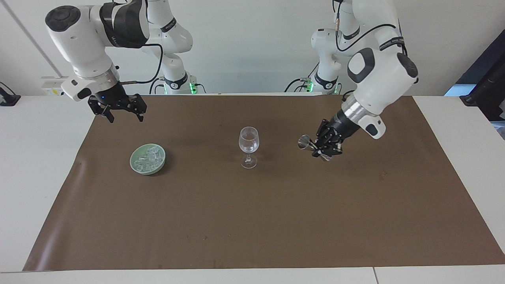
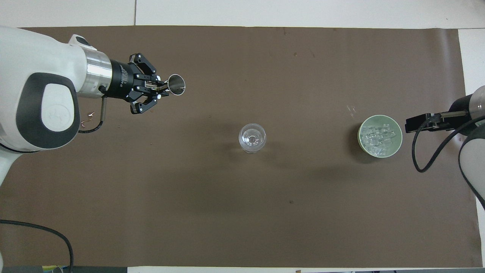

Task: Pour wine and add ice with both arms
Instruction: 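Carry the jigger back with the left gripper while the right gripper reaches the bowl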

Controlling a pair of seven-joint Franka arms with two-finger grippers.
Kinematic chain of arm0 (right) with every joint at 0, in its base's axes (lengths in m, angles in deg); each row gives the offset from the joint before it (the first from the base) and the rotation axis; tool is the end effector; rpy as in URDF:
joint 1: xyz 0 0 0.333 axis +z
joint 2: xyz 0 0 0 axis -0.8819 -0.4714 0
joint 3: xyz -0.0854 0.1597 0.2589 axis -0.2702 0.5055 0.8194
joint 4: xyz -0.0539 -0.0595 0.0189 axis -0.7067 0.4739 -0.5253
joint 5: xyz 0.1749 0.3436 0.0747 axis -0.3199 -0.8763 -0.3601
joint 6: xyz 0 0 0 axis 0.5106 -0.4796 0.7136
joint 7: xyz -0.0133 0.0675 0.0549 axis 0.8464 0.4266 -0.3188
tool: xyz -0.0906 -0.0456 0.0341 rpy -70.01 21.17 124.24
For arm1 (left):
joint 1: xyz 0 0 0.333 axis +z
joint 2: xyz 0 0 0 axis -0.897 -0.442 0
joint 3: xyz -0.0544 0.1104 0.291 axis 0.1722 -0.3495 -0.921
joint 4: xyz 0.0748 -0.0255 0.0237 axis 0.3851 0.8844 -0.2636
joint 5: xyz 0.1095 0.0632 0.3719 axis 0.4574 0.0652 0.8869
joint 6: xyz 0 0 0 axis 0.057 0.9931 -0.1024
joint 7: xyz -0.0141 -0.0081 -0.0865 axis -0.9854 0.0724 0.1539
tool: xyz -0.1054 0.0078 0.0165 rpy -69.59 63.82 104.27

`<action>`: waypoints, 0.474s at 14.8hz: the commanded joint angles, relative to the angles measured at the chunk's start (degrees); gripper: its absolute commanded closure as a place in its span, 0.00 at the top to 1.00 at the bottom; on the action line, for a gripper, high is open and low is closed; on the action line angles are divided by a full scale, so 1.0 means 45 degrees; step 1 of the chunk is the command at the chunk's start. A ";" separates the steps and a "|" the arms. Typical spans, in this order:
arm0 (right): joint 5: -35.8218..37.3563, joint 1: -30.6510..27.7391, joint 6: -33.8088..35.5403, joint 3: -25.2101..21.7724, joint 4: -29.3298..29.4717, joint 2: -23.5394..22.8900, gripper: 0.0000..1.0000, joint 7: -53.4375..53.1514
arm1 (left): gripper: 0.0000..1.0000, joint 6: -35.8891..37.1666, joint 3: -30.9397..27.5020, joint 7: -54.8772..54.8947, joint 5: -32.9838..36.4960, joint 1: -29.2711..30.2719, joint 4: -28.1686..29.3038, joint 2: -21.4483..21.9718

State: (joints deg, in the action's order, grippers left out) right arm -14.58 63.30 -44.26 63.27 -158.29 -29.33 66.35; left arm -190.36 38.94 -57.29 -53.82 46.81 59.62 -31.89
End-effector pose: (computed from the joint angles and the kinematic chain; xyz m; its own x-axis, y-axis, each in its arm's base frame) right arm 0.5295 -0.0186 0.5387 0.9996 0.0227 -0.0191 0.0229 -0.9997 0.0117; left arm 0.6036 -0.1734 0.5011 0.0653 0.8712 -0.4865 0.9933 -0.0103 0.1149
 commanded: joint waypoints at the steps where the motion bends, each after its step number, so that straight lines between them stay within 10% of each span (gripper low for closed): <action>1: -0.0349 -0.0063 -0.1195 0.0018 -0.1115 -0.0079 1.00 0.0258 | 0.00 -0.0019 0.0125 0.0563 -0.1650 0.1535 0.0804 0.0409; 7: -0.0585 -0.0063 -0.4085 0.0037 -0.3107 -0.0901 0.92 0.0297 | 0.00 0.0642 0.0145 0.2122 -0.5108 0.4350 0.0940 -0.0371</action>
State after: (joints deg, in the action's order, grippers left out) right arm -16.28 63.30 -59.16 63.29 -168.76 -33.98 66.35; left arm -189.60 38.89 -51.42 -71.58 62.85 63.07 -32.66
